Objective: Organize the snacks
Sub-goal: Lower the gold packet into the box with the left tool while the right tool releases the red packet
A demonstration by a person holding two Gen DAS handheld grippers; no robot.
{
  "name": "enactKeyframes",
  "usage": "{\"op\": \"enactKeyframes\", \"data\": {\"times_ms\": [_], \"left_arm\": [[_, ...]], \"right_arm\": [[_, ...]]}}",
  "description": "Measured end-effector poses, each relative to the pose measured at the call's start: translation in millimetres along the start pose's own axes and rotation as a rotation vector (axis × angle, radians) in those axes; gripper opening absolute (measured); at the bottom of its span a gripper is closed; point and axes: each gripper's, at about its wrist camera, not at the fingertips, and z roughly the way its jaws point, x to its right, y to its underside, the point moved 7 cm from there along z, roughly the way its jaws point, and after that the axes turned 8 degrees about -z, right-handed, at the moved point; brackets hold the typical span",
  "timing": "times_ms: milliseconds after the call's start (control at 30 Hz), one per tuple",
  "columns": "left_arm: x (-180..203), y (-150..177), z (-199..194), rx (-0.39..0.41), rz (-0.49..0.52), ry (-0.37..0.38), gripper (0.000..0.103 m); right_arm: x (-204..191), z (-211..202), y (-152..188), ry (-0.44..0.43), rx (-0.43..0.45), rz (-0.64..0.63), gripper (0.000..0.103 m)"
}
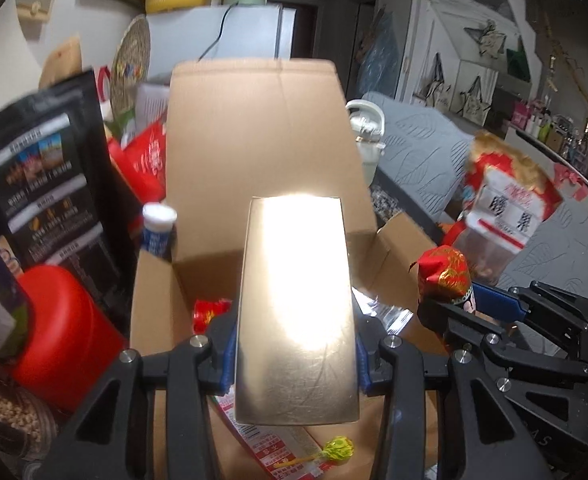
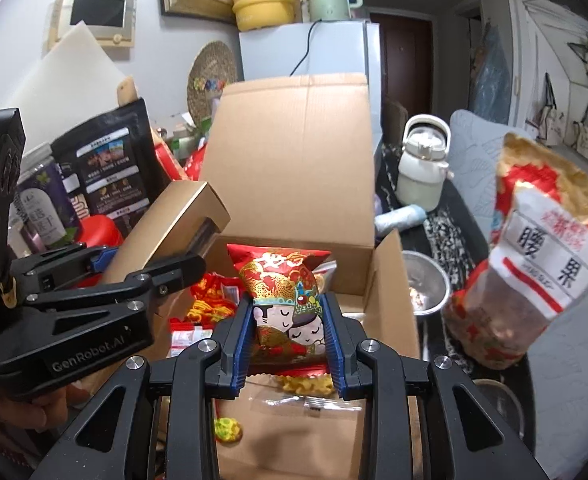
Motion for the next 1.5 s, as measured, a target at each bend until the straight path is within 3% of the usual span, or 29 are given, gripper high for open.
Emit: {"op": "enactKeyframes", "data": {"times_ms": [500, 633, 900, 1233, 1500], "left_arm": [[-13, 28, 48, -0.188, -0.019, -0.091, 0.043], [-14, 35, 55, -0.201, -0.004, -0.126, 0.043], [-20, 44, 69, -0.29, -0.041, -0.14, 0.045], [-14, 32, 38, -0.221, -0.028, -0.159, 0.049], [-7, 12, -1, -0.145, -0.029, -0.147, 0.049]], "right_arm": [[2, 47, 20, 0.011, -0.136, -0.016, 0.032], [6, 53, 28, 0.014, -0.162, 0.004, 0.032], [10, 51, 36, 0.027, -0.2, 0.024, 0.049], [10, 29, 30, 0.067, -0.187, 0.023, 0.049], [8, -3, 13, 0.095, -0.129, 0.014, 0.049]]}}
